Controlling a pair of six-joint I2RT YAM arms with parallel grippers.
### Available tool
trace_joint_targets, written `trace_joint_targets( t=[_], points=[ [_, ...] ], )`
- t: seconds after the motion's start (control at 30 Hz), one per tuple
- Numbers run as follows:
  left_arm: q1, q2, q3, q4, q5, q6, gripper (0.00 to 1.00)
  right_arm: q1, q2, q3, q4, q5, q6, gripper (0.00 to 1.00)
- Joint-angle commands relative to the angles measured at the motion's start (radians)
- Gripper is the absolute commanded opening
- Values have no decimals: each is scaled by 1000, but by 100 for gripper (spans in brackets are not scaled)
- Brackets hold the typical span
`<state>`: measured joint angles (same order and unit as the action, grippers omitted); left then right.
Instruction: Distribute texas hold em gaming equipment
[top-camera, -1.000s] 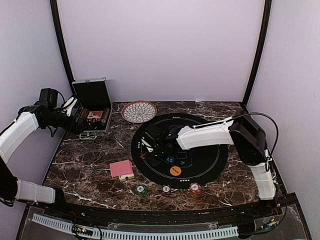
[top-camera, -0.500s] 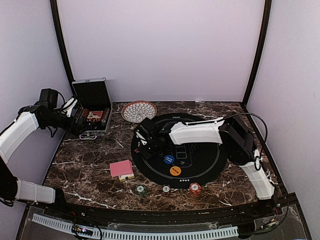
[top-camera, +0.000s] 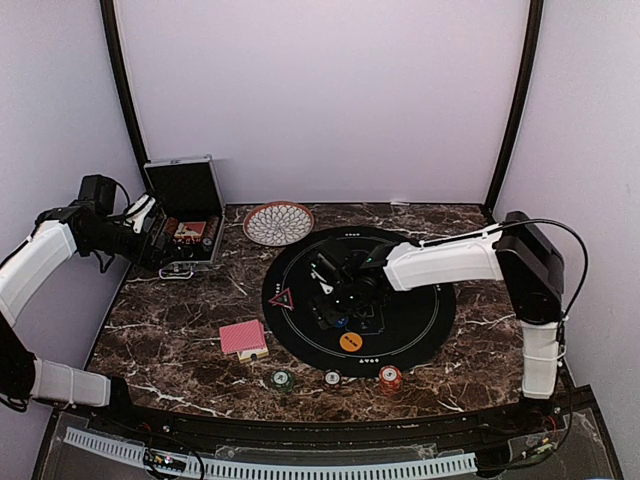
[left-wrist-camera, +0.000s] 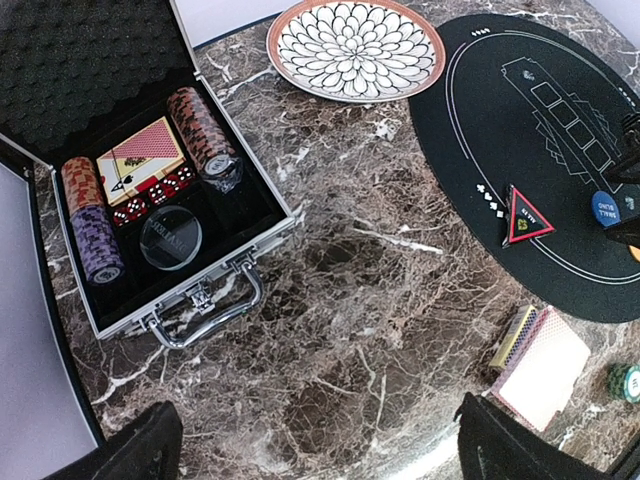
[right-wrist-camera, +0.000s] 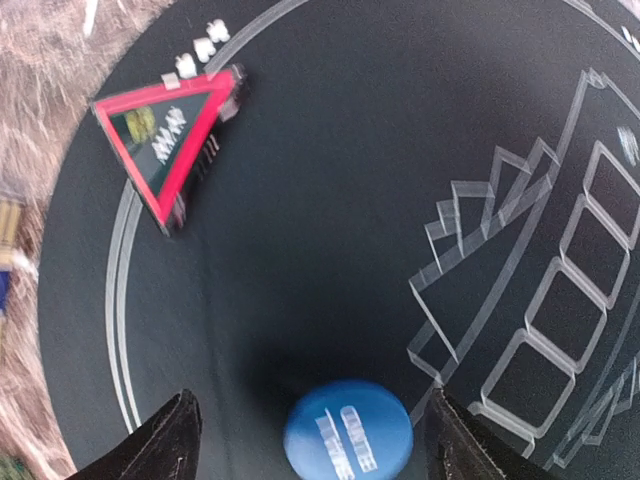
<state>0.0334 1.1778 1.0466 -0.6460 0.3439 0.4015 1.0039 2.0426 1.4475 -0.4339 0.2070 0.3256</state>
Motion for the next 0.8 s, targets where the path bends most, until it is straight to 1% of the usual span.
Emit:
trace_joint_targets(
  t=[0.0, 0.13, 0.23, 0.37, 0.6, 0.77],
  points=[
    [-10, 1, 27, -38, 22, 19, 99, -6, -61, -103, 22, 42, 60, 79],
    [-13, 3, 29, -37, 25, 19, 99, -5, -74, -140, 29, 52, 89, 80],
    [-15, 7, 35, -38, 22, 18, 99, -5, -67, -151, 43, 55, 98, 79],
    [-15, 10, 38, -37, 23, 16, 99, -8, -38, -139, 57, 57, 106, 74],
    [-16, 10, 38, -34, 20, 14, 99, -43, -9, -116, 77, 65, 147, 56],
    [-17, 9, 38, -34, 12, 19, 99, -68, -18, -137, 77, 96, 144, 54]
  ],
)
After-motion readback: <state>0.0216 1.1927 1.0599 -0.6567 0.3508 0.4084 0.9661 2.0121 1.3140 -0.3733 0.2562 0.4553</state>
